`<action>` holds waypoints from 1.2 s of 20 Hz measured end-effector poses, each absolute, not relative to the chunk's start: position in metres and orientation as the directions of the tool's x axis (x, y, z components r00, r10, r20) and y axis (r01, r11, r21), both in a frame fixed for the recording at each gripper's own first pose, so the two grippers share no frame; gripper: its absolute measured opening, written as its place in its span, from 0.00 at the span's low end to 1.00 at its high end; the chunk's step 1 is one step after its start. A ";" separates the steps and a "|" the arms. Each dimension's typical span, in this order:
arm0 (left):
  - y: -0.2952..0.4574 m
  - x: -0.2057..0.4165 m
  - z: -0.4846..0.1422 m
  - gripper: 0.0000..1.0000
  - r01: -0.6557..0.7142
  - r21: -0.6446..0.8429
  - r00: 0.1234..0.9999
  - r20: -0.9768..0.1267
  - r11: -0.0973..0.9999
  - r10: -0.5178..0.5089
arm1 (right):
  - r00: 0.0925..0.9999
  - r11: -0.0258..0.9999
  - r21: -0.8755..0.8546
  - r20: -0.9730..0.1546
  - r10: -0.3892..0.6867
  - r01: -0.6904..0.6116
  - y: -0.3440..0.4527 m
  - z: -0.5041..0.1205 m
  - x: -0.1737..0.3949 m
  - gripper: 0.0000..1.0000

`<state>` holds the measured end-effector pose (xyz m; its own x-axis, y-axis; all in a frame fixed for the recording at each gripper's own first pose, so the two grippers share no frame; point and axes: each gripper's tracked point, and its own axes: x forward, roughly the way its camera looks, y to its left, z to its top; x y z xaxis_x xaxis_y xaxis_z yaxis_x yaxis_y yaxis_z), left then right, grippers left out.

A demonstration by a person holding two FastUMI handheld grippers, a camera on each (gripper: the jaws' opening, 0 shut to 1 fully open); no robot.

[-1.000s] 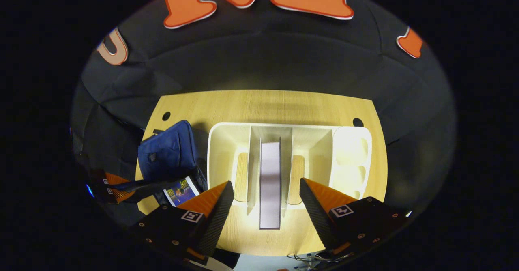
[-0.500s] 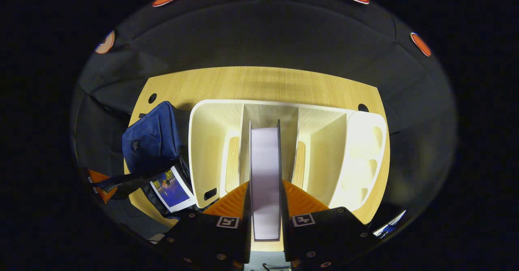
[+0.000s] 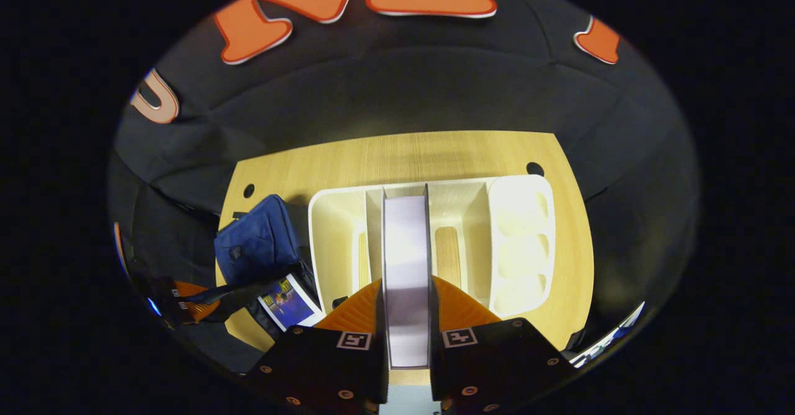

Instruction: Open the schoolbag, grab two books from the bookshelf and put them into the schoolbag.

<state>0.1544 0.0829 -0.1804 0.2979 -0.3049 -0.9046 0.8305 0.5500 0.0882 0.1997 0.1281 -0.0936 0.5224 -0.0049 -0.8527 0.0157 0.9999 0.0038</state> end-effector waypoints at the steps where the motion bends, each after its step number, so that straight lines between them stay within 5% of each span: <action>1: 0.082 0.155 -0.180 0.03 0.831 0.089 0.297 -0.906 0.549 -0.303 | 0.550 1.000 0.016 -0.835 0.001 0.022 0.125 -0.077 0.194 0.27; 7: 0.079 0.151 -0.179 0.03 0.842 0.098 0.293 -0.908 0.530 -0.298 | 0.730 0.974 0.224 -0.670 0.135 0.026 0.111 0.026 0.130 0.27; 12: 0.079 0.153 -0.179 0.03 0.850 0.131 0.311 -0.907 0.510 -0.284 | 0.817 0.913 0.407 -0.518 0.253 -0.025 0.133 0.048 0.060 0.27; 18: 0.075 0.150 -0.183 0.03 0.863 0.150 0.314 -0.907 0.482 -0.280 | 0.840 0.821 0.569 -0.428 0.334 -0.037 0.157 -0.034 -0.013 0.27; 24: 0.074 0.150 -0.184 0.03 0.873 0.170 0.321 -0.906 0.457 -0.277 | 0.810 0.655 0.755 -0.395 0.433 0.018 0.208 -0.137 -0.020 0.26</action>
<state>0.1501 0.0741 -0.1839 0.3210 -0.2771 -0.9056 0.8731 0.4570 0.1696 -0.0202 0.2079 -0.1372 0.8100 0.4334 -0.3950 0.0180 0.6550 0.7554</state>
